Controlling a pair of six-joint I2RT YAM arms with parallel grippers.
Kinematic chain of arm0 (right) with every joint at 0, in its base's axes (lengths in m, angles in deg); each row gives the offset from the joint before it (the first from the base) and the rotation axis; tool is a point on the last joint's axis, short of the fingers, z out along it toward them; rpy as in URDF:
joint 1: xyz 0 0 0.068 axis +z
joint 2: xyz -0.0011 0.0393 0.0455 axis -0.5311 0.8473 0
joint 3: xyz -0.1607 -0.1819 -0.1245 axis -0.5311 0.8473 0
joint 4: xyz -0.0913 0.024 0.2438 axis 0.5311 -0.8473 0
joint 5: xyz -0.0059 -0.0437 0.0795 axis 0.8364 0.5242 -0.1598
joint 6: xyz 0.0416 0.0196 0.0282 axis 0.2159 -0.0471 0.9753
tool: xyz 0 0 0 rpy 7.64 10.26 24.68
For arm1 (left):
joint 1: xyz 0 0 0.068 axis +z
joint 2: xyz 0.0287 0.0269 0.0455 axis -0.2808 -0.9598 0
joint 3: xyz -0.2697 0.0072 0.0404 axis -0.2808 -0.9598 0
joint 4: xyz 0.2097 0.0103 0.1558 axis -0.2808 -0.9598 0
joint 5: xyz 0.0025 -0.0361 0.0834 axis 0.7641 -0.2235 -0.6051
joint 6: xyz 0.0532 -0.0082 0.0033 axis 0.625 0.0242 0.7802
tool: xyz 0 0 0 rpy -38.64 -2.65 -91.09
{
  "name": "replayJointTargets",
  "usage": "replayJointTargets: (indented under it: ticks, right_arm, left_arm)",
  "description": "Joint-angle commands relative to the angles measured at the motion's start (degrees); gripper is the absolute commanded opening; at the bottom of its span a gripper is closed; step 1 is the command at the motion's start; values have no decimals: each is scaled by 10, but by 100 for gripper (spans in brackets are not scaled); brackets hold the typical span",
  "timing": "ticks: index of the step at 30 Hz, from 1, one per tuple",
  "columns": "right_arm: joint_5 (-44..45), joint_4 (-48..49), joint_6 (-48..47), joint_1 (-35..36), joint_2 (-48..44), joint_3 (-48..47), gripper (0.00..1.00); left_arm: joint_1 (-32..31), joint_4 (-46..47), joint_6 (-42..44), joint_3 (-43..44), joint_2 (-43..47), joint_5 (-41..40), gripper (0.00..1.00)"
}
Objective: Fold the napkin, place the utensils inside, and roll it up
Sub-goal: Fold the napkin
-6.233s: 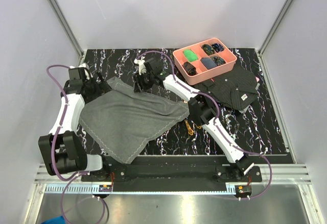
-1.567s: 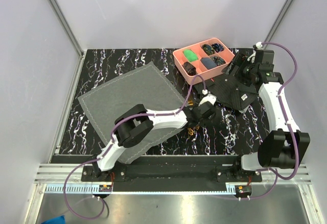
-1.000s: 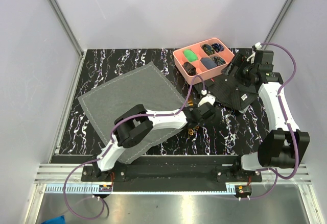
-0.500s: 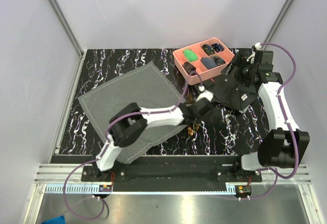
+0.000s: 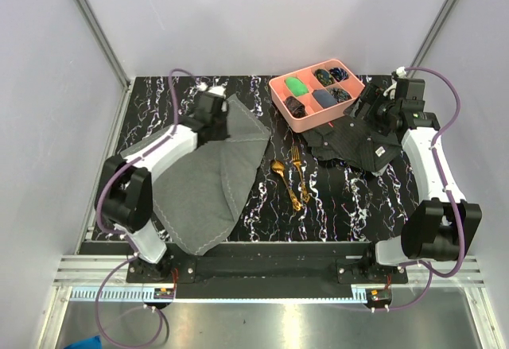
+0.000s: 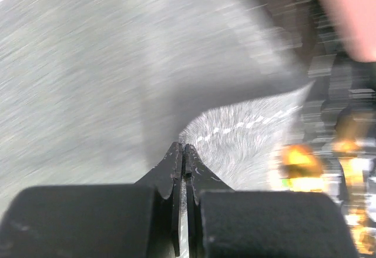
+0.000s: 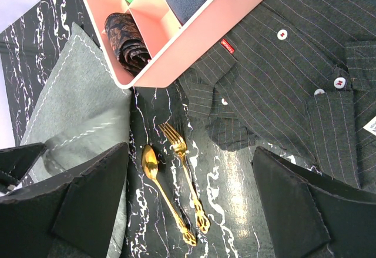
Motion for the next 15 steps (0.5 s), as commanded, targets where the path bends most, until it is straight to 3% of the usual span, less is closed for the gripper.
replayJointTargets:
  ticks: [1,7,15]
  right_arm:
    - [-8,25,-5,-1,4,-5,95]
    - [-25,29,-3,-1,6,-2,95]
    - [-27,31,-5,-1,-3,6,95]
  left_arm:
    - [71,-81,54,-23,50,-10,0]
    - [171,-119,90,-36,98,-66,0]
    - [285,-162,132,22,73,-47,0]
